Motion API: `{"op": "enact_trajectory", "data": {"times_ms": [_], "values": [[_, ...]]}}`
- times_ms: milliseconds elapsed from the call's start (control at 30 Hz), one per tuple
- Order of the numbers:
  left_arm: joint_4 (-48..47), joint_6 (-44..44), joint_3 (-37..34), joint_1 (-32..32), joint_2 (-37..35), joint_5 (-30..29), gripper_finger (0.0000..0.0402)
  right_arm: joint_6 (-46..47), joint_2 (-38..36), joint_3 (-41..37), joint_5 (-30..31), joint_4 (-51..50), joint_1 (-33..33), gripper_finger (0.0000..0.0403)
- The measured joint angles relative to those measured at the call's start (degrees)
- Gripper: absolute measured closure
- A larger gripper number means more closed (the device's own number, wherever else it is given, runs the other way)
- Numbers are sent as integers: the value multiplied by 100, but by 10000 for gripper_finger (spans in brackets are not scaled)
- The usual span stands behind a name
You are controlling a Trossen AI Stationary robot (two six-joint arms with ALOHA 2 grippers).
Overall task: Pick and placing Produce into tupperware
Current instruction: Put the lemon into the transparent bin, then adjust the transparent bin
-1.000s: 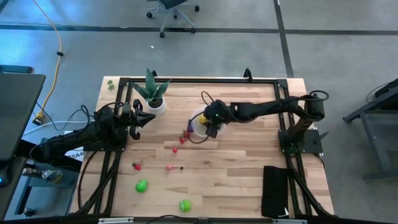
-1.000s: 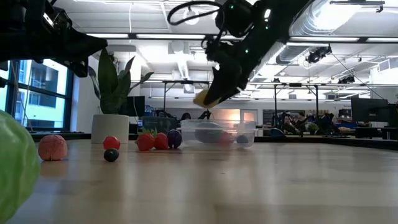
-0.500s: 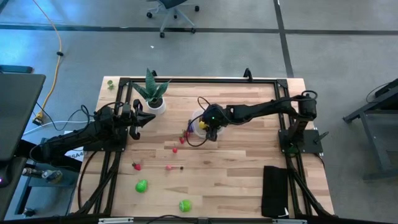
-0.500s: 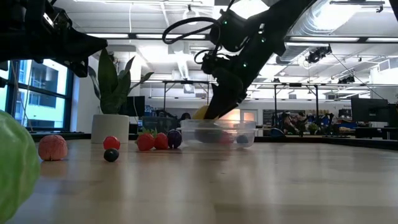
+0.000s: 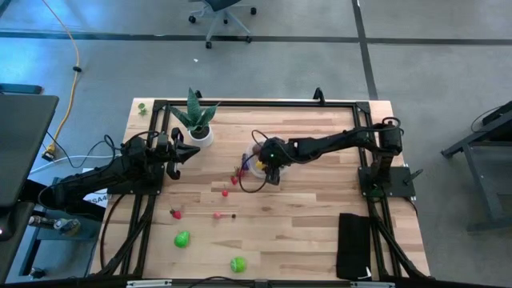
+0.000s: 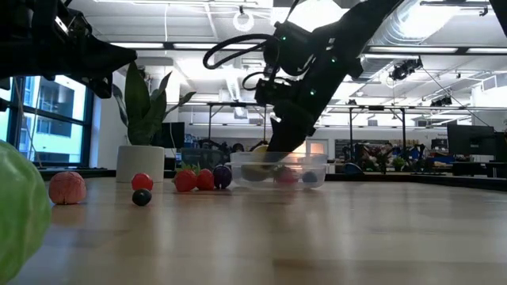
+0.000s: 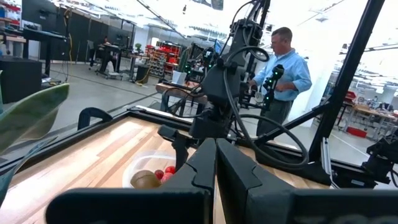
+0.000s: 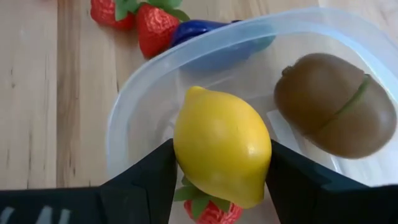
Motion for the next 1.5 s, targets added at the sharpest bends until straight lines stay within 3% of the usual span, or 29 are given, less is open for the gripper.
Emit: {"op": "enact_trajectory", "data": {"times_ms": [333, 767, 1067, 1333, 1500], "values": [[0, -1, 2, 0, -1, 0, 399, -18, 0, 0, 45, 35, -6, 180], [0, 0, 2, 0, -1, 0, 399, -71, -35, 0, 52, 13, -13, 179], [1, 0, 2, 0, 0, 0, 399, -99, -935, 0, 346, -206, 96, 178], [2, 0, 2, 1, -2, 0, 399, 171, -1473, 0, -687, 250, 1203, 178], [2, 0, 2, 2, 0, 0, 399, 163, -928, 4, -524, 1254, 2268, 178]]}}
